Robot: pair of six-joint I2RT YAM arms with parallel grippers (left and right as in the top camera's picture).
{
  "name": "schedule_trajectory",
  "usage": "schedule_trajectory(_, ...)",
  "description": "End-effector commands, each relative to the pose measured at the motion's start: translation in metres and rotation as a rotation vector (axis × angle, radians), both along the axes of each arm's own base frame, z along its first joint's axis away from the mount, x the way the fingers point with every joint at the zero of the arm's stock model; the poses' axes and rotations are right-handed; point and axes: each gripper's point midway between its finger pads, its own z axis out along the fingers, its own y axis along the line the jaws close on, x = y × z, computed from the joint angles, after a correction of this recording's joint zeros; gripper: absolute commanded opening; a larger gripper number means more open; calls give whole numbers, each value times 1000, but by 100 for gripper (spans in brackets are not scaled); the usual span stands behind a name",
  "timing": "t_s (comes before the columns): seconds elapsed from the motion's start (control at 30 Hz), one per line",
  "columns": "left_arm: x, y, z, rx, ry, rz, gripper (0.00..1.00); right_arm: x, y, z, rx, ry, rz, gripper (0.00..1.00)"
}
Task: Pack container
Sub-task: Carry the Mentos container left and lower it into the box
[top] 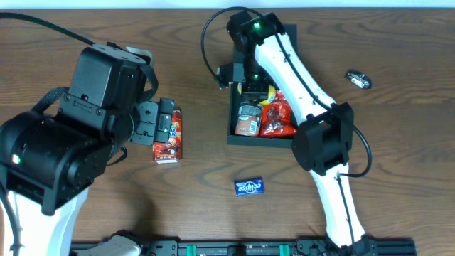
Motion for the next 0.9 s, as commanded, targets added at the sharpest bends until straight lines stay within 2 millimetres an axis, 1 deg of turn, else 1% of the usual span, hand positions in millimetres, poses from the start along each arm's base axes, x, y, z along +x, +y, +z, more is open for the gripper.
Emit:
schedule_trajectory(0.0, -15, 4, -12, 11, 84, 0, 95, 12, -9, 14, -55, -75, 43, 1)
schedule_trajectory(0.23, -15, 3, -12, 8, 85, -2, 95, 14, -14, 14, -85, -85, 63, 1)
schedule_trajectory(0.37, -15, 3, -12, 7, 84, -2, 95, 15, -12, 14, -85, -92, 67, 1)
schedule_trajectory(0.47, -13, 2, -12, 5, 82, -2, 95, 19, -8, 14, -76, -112, 71, 1)
schedule_trajectory(0.63, -12, 1, -12, -4, 82, 10, 95, 19, 2, 13, -71, -122, 88, 1)
schedule_trajectory(0.87, -14, -1, -13, -17, 89, 0, 95, 17, 13, 4, -72, -119, 109, 1)
